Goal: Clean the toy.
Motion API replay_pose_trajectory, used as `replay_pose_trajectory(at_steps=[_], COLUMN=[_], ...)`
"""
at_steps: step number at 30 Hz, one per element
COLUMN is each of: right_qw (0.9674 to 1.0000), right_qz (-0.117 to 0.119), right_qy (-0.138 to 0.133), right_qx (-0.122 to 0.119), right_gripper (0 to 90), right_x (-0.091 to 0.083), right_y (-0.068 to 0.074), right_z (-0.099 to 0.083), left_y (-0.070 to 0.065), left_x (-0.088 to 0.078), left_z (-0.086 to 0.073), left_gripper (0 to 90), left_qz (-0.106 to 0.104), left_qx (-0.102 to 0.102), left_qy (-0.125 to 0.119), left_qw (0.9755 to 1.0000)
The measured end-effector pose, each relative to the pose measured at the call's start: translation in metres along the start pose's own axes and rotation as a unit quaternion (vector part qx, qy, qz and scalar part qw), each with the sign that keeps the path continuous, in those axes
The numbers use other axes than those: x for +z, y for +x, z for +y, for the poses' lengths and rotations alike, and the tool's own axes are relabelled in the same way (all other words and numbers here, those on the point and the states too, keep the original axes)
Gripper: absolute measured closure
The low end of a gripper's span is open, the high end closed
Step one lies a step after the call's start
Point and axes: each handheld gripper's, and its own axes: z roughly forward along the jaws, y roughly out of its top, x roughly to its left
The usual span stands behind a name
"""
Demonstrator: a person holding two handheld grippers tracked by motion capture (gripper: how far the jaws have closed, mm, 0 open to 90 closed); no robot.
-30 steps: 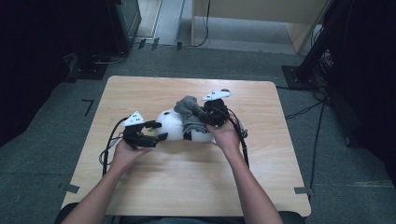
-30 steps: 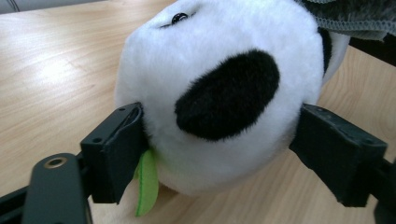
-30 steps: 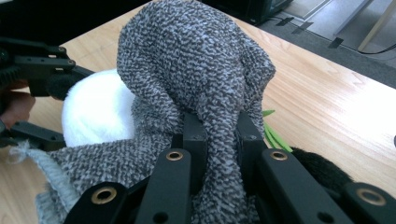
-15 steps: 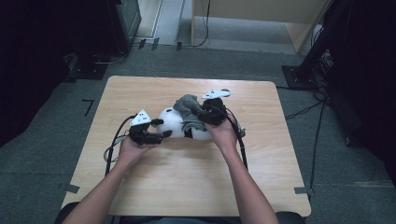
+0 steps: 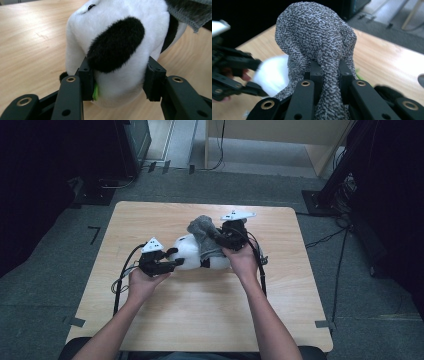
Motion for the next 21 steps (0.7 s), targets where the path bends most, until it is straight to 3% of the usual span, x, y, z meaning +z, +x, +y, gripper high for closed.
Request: replay_pose_trajectory(at_steps=[4,7,10,13,16,19,21], right_qw=[0.9994,0.9986,0.9982,0.9982,0.9979,0.9967,0.9968], right_qz=[0.007,0.017,0.029,0.031,0.037,0.023,0.023], right_qy=[-0.021,-0.028,-0.01,0.024,0.024,0.031,0.03], right_qx=[-0.027,-0.042,-0.051,-0.046,-0.047,-0.071,-0.071], right_gripper=[80.2,80.2,80.1,79.3,79.4,79.8,79.8], right_x=[-0.019,-0.022,-0.004,0.022,0.038,0.046,0.047], right_y=[0.02,0.036,0.051,0.062,0.072,0.071,0.065], right_z=[0.014,0.019,0.013,0.003,-0.005,-0.01,-0.012], left_y=[-0.007,-0.007,-0.005,-0.005,0.001,0.005,0.007], left_x=[-0.01,-0.012,-0.011,-0.011,-0.01,-0.009,-0.007], left_z=[0.003,0.001,0.002,0.001,0.0,-0.001,-0.001], left_gripper=[54.0,53.8,53.4,52.7,52.8,53.0,53.1], left_qz=[0.001,0.002,0.002,0.008,0.005,0.002,0.0], left_qx=[-0.022,-0.036,-0.044,-0.039,-0.058,-0.071,-0.075], left_qy=[0.016,0.019,0.018,0.022,0.034,0.039,0.037], left_qw=[0.9996,0.9992,0.9989,0.999,0.9977,0.9967,0.9965])
